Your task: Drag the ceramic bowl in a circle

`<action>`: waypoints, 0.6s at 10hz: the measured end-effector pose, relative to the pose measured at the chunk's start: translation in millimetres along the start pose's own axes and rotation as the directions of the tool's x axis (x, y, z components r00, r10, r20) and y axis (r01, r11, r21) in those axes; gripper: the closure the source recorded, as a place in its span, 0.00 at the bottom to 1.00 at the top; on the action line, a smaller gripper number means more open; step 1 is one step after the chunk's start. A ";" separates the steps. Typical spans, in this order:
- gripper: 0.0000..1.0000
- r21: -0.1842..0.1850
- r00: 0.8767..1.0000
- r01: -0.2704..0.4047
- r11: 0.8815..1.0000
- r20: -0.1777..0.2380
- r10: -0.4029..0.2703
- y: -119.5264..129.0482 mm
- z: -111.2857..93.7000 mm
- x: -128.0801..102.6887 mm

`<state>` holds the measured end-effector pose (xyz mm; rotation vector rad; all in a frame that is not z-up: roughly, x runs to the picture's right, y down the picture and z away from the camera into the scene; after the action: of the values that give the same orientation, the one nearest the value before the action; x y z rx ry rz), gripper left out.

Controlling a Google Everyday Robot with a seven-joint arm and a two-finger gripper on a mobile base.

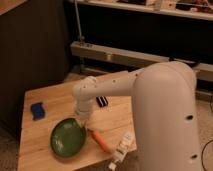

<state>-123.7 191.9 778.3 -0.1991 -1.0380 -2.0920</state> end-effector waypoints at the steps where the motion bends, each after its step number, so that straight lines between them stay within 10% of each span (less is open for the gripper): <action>1: 1.00 0.005 1.000 0.013 1.000 0.006 -0.014 -3.9 2.0 -10.3; 6: 1.00 0.050 0.979 0.196 0.979 0.053 -0.198 -101.7 31.8 -21.7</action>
<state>-186.3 264.8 727.3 -0.1402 -1.1791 -2.2491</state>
